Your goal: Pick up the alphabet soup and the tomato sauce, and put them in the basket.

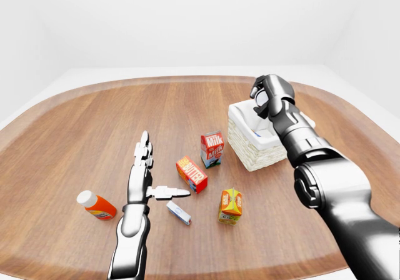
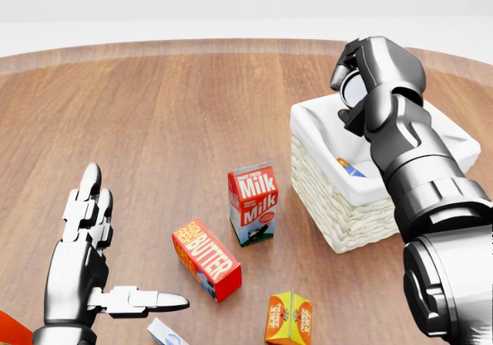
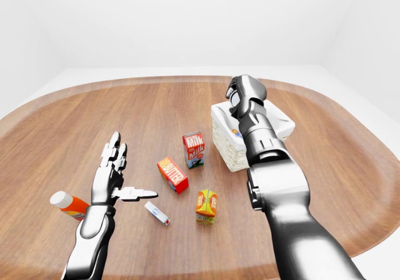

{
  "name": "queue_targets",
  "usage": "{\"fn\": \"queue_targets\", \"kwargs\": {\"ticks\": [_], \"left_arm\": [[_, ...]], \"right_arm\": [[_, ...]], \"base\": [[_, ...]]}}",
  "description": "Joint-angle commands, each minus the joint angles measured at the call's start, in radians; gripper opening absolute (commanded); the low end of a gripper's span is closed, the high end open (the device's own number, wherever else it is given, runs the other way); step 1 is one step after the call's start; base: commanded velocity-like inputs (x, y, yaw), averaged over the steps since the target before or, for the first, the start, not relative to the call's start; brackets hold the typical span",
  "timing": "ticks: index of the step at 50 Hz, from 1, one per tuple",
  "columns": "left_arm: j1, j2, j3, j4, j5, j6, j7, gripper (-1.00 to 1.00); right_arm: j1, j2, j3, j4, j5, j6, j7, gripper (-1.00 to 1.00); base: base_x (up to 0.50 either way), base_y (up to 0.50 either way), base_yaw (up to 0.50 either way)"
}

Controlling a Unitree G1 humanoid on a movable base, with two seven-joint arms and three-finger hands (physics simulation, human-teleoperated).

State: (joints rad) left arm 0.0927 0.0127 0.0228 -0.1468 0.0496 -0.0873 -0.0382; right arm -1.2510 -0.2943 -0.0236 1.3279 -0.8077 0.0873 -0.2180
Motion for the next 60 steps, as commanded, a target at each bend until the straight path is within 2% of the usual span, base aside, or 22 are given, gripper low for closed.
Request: {"fn": "queue_targets", "kwargs": {"ticks": [1,11,20,54,56,58,59,60], "left_arm": [[-0.001,0.000,0.008,-0.014,-0.006,0.000,0.005,1.00],[-0.001,-0.001,0.008,-0.015,-0.006,0.000,0.005,1.00],[0.000,-0.002,0.005,-0.006,-0.004,0.000,0.006,1.00],[-0.002,-0.001,0.007,-0.013,-0.006,0.000,0.007,1.00],[-0.002,-0.001,0.007,-0.011,-0.006,0.000,0.007,1.00],[-0.004,-0.001,0.008,-0.006,-0.007,0.000,0.007,1.00],[-0.002,-0.001,0.007,-0.020,-0.006,0.000,0.007,1.00],[-0.003,-0.002,0.007,-0.018,-0.006,0.000,0.007,1.00]], "right_arm": [[0.025,0.008,0.004,0.004,-0.030,0.000,-0.033,-1.00],[0.050,0.020,0.029,0.013,-0.089,0.000,-0.032,-1.00],[0.064,0.021,0.003,0.014,-0.080,0.000,-0.042,-1.00],[0.090,0.014,-0.001,0.014,-0.060,0.000,-0.050,-1.00],[0.088,0.014,-0.002,0.015,-0.059,0.000,-0.049,-0.73],[0.089,0.015,0.000,0.016,-0.061,0.000,-0.048,0.17],[0.088,0.016,0.002,0.016,-0.064,0.000,-0.046,1.00],[0.087,0.017,0.002,0.016,-0.064,0.000,-0.045,1.00]], "base": [[0.00,0.00,0.00],[0.00,0.00,0.00],[0.00,0.00,0.00],[0.00,0.00,0.00],[0.00,0.00,0.00],[0.00,0.00,0.00],[0.00,0.00,0.00],[0.00,0.00,0.00]]}}
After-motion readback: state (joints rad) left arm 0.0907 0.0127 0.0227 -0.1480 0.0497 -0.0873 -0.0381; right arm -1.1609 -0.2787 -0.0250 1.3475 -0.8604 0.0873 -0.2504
